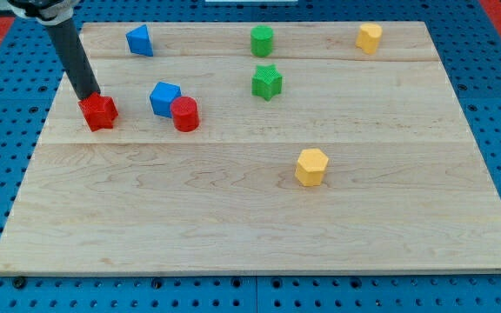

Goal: Place the red star diagonally bottom right to the blue cube

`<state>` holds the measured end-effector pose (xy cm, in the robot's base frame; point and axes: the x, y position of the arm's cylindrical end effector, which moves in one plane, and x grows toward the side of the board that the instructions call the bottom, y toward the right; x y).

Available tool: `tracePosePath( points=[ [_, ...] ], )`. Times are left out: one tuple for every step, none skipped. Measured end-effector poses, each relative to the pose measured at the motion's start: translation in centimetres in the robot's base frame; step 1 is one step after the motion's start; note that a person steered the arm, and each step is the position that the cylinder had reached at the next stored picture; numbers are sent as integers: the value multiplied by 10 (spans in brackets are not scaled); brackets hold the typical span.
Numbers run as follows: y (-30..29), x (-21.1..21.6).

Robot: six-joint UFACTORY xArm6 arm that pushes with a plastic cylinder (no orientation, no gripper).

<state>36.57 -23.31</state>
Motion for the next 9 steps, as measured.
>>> tracePosePath(
  points=[
    [9, 11],
    [24, 11],
    [24, 8],
    [24, 5],
    [24, 5],
    [25, 5],
    [39, 2],
    [78, 24],
    [127, 38]
  ],
)
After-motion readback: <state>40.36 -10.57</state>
